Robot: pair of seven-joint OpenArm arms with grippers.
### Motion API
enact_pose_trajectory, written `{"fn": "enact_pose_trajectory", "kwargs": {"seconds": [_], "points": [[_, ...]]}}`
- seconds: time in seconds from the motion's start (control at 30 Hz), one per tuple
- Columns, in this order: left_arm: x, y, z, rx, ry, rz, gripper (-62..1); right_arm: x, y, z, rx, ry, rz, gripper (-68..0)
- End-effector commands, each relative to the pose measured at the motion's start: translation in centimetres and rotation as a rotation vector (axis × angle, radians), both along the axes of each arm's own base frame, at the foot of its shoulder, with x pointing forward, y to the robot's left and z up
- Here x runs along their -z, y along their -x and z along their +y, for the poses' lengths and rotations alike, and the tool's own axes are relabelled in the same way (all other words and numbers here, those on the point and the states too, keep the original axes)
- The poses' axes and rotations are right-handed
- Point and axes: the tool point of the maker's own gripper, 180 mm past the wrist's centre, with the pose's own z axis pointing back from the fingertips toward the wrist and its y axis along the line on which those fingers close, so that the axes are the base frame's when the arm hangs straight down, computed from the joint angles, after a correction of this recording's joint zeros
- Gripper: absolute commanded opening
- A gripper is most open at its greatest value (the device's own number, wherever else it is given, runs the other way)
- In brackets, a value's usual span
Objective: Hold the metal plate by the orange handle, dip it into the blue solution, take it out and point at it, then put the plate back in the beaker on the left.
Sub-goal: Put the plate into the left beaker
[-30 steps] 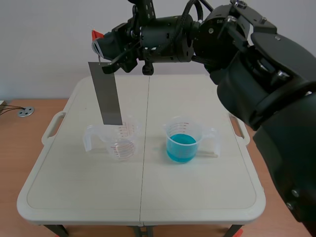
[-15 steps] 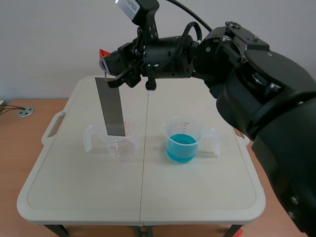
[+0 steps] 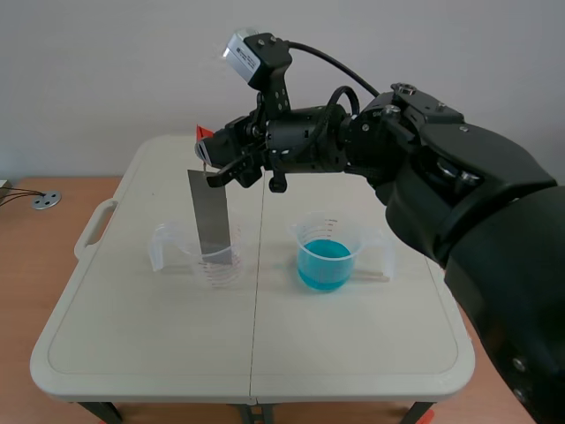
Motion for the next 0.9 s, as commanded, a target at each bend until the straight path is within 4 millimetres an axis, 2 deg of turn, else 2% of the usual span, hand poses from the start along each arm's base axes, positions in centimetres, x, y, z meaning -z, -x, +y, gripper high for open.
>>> {"fn": "enact_pose_trajectory", "kwargs": {"seconds": [0.0, 0.3, 0.7, 0.87], "points": [[-0.3, -0.1, 0.0, -0.003, 0.007, -0.009, -59.1, -1.5, 0.0, 1.0, -0.018, -0.049, -0.026, -66.0], [-0.3, -0.1, -0.2, -0.001, 0.013, -0.007, -59.1, 0.0, 0.6, 1.4, -0.033, -0.041, 0.010, -66.0], [-0.3, -0.1, -0.2, -0.001, 0.013, -0.007, -59.1, 0.3, 0.4, 1.3, -0.034, -0.011, -0.004, -65.7], [-0.3, -0.1, -0.2, -0.001, 0.013, -0.008, -59.1, -0.3, -0.2, 1.2, -0.035, 0.010, -0.034, -54.1]]}}
